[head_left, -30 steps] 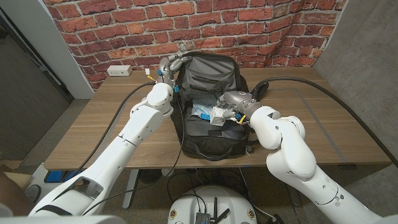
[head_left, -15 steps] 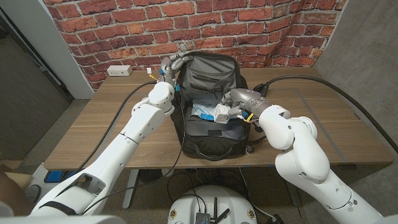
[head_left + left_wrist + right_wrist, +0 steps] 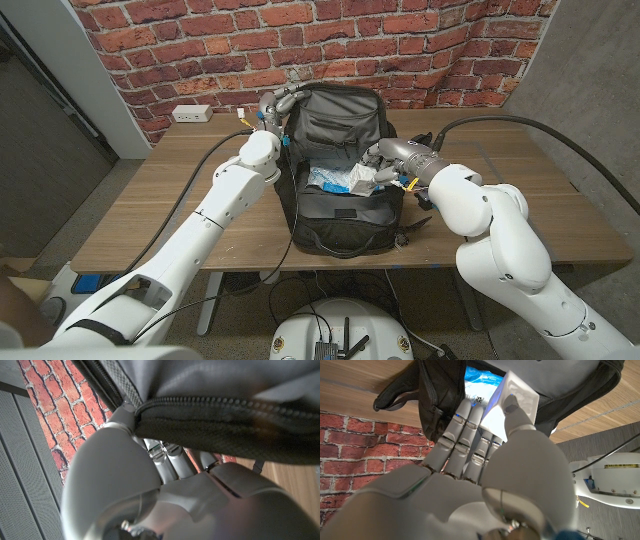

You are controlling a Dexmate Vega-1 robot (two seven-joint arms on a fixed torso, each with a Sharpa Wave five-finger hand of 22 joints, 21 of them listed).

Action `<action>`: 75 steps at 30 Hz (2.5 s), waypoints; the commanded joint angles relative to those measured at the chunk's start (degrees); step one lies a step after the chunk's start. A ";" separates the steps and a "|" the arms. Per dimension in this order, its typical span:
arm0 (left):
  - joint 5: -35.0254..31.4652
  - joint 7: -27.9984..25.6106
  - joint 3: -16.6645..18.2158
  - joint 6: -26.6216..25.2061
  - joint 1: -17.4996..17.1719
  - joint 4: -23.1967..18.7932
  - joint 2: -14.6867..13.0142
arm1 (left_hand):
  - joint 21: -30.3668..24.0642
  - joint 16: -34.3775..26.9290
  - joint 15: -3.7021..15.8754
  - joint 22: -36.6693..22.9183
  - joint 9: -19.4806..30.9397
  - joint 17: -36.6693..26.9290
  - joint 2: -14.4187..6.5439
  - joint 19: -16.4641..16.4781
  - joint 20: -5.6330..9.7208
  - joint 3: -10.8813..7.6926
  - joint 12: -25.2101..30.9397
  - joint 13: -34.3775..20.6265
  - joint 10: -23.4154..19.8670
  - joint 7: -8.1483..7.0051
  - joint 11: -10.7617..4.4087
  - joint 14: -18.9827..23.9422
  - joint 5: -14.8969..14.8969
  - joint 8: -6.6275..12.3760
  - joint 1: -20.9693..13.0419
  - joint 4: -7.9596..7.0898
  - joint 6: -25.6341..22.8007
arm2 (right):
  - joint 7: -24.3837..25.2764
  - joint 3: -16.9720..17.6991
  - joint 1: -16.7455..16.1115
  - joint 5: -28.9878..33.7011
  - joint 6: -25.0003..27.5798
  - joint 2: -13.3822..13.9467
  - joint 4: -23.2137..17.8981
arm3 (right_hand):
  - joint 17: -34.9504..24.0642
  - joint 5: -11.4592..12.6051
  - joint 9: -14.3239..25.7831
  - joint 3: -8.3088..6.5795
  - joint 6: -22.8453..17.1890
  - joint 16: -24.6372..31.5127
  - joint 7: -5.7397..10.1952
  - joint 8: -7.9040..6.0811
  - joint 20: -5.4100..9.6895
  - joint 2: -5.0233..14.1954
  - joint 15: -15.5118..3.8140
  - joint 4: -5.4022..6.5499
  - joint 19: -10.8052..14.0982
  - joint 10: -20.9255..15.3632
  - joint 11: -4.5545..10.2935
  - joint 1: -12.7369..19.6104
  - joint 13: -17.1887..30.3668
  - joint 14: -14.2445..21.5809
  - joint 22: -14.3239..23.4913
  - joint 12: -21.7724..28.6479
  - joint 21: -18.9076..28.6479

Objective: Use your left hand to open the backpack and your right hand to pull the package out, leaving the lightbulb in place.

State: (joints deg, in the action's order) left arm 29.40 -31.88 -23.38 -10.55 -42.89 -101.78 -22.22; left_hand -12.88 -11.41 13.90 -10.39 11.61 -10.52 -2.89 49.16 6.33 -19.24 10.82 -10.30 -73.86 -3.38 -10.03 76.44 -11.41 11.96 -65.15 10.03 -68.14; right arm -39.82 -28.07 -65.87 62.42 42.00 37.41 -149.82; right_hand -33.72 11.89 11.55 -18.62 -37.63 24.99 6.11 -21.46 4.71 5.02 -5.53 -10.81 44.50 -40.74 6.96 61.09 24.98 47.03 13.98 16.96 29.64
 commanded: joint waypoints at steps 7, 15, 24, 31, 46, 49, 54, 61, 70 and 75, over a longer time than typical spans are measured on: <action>0.00 0.50 -0.87 -0.23 1.40 1.62 0.69 | 0.27 -0.36 -0.07 -0.20 0.11 -0.32 -0.60 -0.05 5.35 -0.51 0.32 -0.61 -0.52 0.36 -0.22 0.20 -0.26 0.49 -0.02 -0.21 -0.12 | 1.35 3.92 -1.46 -5.70 6.16 6.70 -4.88 | -0.08 0.28 0.26 -1.06 -0.50 -0.35 0.32 -0.19 6.49 0.82 -7.65 1.58 -0.58 -5.73 3.64 0.03 0.82 0.30 0.33 -0.31 0.56; 0.50 0.47 -1.12 -1.40 1.59 1.13 0.85 | 0.26 -0.37 -0.07 -0.20 0.11 -0.33 -0.60 -0.03 5.33 -0.51 0.31 -0.61 -0.49 0.44 -0.05 0.23 -0.26 0.48 -0.02 -0.22 -0.09 | 0.55 4.35 -1.10 -4.34 10.46 11.09 -6.17 | -0.13 0.29 0.27 -0.96 -0.78 -0.55 0.35 -0.22 6.47 0.82 -7.66 1.65 -0.79 -5.84 3.56 -0.16 0.92 0.34 0.36 -0.46 0.95; 1.03 -0.91 -0.71 -3.51 0.41 -1.59 0.15 | 0.24 -0.38 -0.07 -0.21 0.11 -0.33 -0.64 0.01 5.33 -0.51 0.31 -0.61 -0.47 0.40 -0.27 0.25 -0.26 0.49 -0.01 -0.23 -0.13 | 1.97 8.02 -2.81 -7.31 13.28 15.82 -7.29 | -0.15 0.29 0.28 -0.89 -0.88 -0.77 0.41 -0.19 6.48 0.77 -7.63 1.67 -1.01 -5.84 3.57 -0.29 0.92 0.30 0.38 -0.68 1.27; 1.52 -2.20 -0.27 -4.96 -0.53 -3.62 -0.22 | 0.24 -0.39 -0.07 -0.20 0.11 -0.33 -0.62 0.01 5.33 -0.50 0.33 -0.61 -0.51 0.26 -0.18 0.26 -0.26 0.47 0.00 -0.22 -0.06 | 4.52 10.43 -3.74 -11.30 15.50 19.32 -7.84 | -0.16 0.31 0.29 -0.86 -0.99 -0.91 0.41 -0.18 6.48 0.77 -7.63 1.68 -1.15 -5.87 3.60 -0.35 0.96 0.29 0.38 -0.79 1.49; 1.47 -6.85 -0.19 -7.12 -3.38 -8.15 0.35 | 0.26 -0.31 -0.07 -0.20 0.11 -0.30 -0.62 -0.04 5.33 -0.50 0.29 -0.61 -0.41 0.43 -0.13 0.11 -0.25 0.46 0.04 -0.24 -0.01 | 15.88 22.73 -11.49 -27.31 15.22 25.80 -7.24 | -0.25 0.33 0.30 -0.77 -1.09 -1.18 0.62 -0.09 6.51 0.75 -7.62 1.69 -1.49 -6.01 3.75 -0.52 1.06 0.32 0.37 -1.05 2.03; 1.05 -7.98 -0.44 -7.27 -3.97 -9.03 0.72 | 0.27 -0.30 -0.07 -0.20 0.11 -0.29 -0.64 -0.05 5.33 -0.51 0.30 -0.61 -0.41 0.32 -0.26 0.09 -0.25 0.47 0.04 -0.24 -0.05 | 18.20 25.97 -13.88 -30.32 14.01 26.37 -6.54 | -0.26 0.34 0.30 -0.79 -1.08 -1.23 0.56 -0.07 6.51 0.79 -7.63 1.69 -1.56 -6.03 3.75 -0.52 1.10 0.34 0.37 -1.08 2.11; 0.30 -9.51 -0.94 -7.84 -4.62 -10.51 1.20 | 0.27 -0.30 -0.07 -0.20 0.11 -0.30 -0.64 -0.04 5.32 -0.51 0.23 -0.61 -0.23 0.36 -0.20 0.10 -0.25 0.47 0.04 -0.24 -0.05 | 21.55 30.86 -17.53 -34.23 10.69 26.74 -4.67 | -0.28 0.34 0.30 -0.75 -1.16 -1.29 0.53 -0.07 6.49 0.77 -7.60 1.71 -1.59 -6.15 3.70 -0.60 1.10 0.35 0.36 -1.13 2.28; -0.13 -10.91 -1.14 -10.28 -5.74 -13.62 0.77 | 0.26 -0.31 -0.08 -0.20 0.11 -0.30 -0.67 -0.02 5.31 -0.52 0.27 -0.61 -0.29 0.38 -0.37 0.11 -0.25 0.48 0.04 -0.25 -0.07 | 24.33 35.03 -20.32 -37.76 5.33 27.00 -1.44 | -0.31 0.35 0.30 -0.72 -1.24 -1.38 0.50 -0.04 6.48 0.79 -7.60 1.73 -1.69 -6.14 3.60 -0.70 1.13 0.40 0.34 -1.26 2.50; 2.73 -10.20 1.14 -15.10 -7.47 -18.33 -1.90 | 0.29 -0.20 -0.07 -0.18 0.12 -0.27 -0.58 -0.09 5.30 -0.49 0.20 -0.63 -0.04 0.46 -0.01 -0.14 -0.24 0.44 0.07 -0.22 0.06 | 25.97 36.21 -20.18 -39.80 1.72 27.84 1.50 | -0.33 0.36 0.30 -0.73 -1.23 -1.52 0.58 0.03 6.52 0.93 -7.56 1.80 -1.82 -6.25 3.64 -0.84 1.24 0.46 0.32 -1.34 2.80; 5.81 -7.41 2.81 -18.35 -7.34 -20.23 -4.86 | 0.38 0.03 -0.05 -0.17 0.14 -0.20 -0.47 -0.27 5.30 -0.48 -0.01 -0.66 0.66 0.30 0.03 -0.66 -0.26 0.33 0.07 -0.19 0.40 | 26.45 36.43 -19.68 -40.46 0.61 28.16 2.64 | -0.35 0.38 0.30 -0.75 -1.24 -1.60 0.55 0.07 6.49 0.99 -7.57 1.80 -1.86 -6.22 3.69 -0.86 1.28 0.48 0.31 -1.43 2.97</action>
State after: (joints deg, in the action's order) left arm 30.93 -41.96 -23.12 -23.24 -49.29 -117.55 -23.14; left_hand -12.88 -11.38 13.62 -10.41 11.61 -10.50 -2.89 49.15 6.33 -19.24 10.60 -10.31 -73.57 -3.07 -10.26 76.10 -11.47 12.16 -65.15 10.03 -67.86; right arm -15.67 6.03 -85.11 24.96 46.34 64.68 -150.16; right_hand -33.86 11.90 11.60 -18.17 -38.38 23.51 6.81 -21.23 4.51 5.06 -5.52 -10.36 42.87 -41.26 7.46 61.12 24.99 47.02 14.09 15.41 32.06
